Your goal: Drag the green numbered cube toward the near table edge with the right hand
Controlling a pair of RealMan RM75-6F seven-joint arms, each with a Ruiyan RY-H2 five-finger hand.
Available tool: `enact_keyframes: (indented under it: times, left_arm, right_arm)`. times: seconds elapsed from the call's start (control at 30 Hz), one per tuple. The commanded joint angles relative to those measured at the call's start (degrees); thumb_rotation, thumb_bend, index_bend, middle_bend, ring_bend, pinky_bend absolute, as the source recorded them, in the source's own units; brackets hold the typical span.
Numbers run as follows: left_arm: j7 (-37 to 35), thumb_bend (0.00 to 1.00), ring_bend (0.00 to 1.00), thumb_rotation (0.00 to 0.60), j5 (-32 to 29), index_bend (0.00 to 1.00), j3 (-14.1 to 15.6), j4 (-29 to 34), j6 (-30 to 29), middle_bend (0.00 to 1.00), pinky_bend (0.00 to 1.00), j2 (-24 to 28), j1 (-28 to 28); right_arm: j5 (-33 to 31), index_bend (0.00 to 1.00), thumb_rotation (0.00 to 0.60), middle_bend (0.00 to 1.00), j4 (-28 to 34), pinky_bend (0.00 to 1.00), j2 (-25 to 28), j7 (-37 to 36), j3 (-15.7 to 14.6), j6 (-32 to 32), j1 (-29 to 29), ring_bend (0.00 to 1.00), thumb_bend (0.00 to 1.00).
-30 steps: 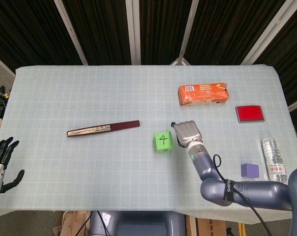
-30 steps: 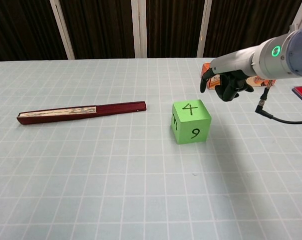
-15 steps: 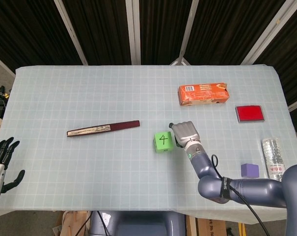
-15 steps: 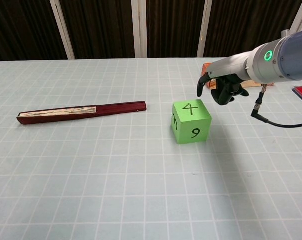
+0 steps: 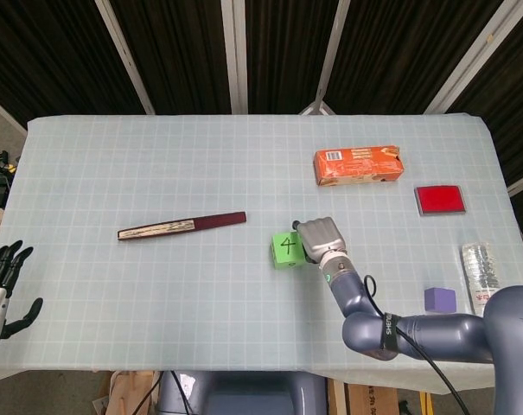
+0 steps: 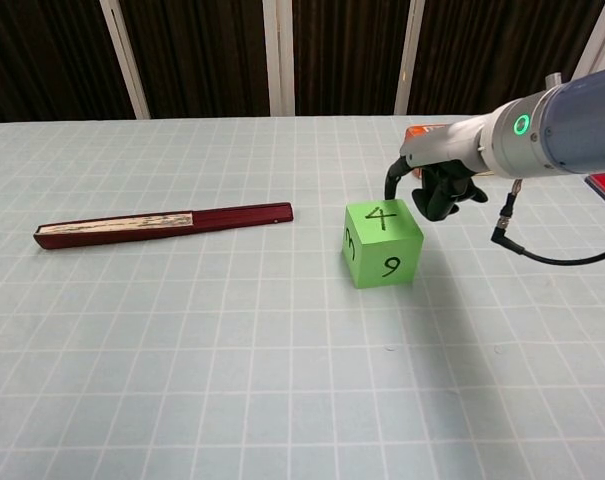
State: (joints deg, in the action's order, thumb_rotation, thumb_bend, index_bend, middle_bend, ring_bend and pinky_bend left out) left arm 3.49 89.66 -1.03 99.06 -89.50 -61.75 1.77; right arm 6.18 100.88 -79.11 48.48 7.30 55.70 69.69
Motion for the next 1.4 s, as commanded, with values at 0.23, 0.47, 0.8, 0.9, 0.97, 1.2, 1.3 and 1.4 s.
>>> enact_keyframes:
  times: [0.23, 0.47, 0.8, 0.9, 0.97, 1.2, 1.3, 1.4]
  left_arm:
    - [0.45, 0.44, 0.0, 0.6, 0.11, 0.09, 0.09, 0.08, 0.2, 0.0, 0.04, -0.15, 0.09]
    - [0.61, 0.44, 0.0, 0.6, 0.19, 0.09, 0.12, 0.09, 0.01, 0.0, 0.04, -0.21, -0.01]
    - [0.77, 0.44, 0.0, 0.6, -0.02, 0.09, 0.05, 0.16, 0.05, 0.0, 0.04, -0.22, -0.02]
    - [0.81, 0.44, 0.0, 0.6, -0.15, 0.09, 0.02, 0.2, 0.11, 0.0, 0.04, -0.23, -0.02]
    - [0.89, 0.44, 0.0, 0.6, -0.21, 0.09, 0.06, 0.3, 0.18, 0.0, 0.04, -0.21, -0.03]
    - [0.76, 0.44, 0.0, 0.6, -0.7, 0.09, -0.11, 0.52, 0.07, 0.0, 0.04, -0.05, -0.17]
    - [0.66, 0.44, 0.0, 0.6, -0.97, 0.09, -0.23, 0.57, 0.17, 0.0, 0.04, 0.0, -0.14]
    - [0.59, 0.44, 0.0, 0.6, -0.96, 0.09, -0.18, 0.59, 0.32, 0.0, 0.04, 0.07, -0.09]
  right_arm:
    - [-0.05, 0.23, 0.6, 0.85, 0.97, 0.74, 1.51, -0.6, -0.64, -0.27, -0.01, 0.86, 0.83]
    - [0.78, 0.23, 0.6, 0.85, 2.24, 0.74, 2.83, -1.51, -1.34, -1.29, -0.3, 0.86, 0.83]
    - [2.15, 0.23, 0.6, 0.85, 3.67, 0.74, 3.46, -2.73, -1.74, -1.19, -0.12, 0.86, 0.83]
    - [2.04, 0.23, 0.6, 0.85, 3.71, 0.74, 3.43, -2.88, -1.76, -0.95, 0.13, 0.86, 0.83]
    - [1.79, 0.23, 0.6, 0.85, 3.42, 0.74, 3.13, -2.83, -1.69, -0.7, 0.45, 0.86, 0.83]
    - [0.1, 0.23, 0.6, 0.85, 1.62, 0.74, 1.27, -2.15, -1.31, 0.2, 1.82, 0.86, 0.83]
    - [-0.31, 0.23, 0.6, 0.85, 1.64, 0.74, 0.78, -1.72, -1.23, 0.28, 2.32, 0.86, 0.83]
    - [-0.49, 0.23, 0.6, 0.85, 1.98, 0.74, 0.4, -1.3, -1.13, 0.54, 2.8, 0.86, 0.83]
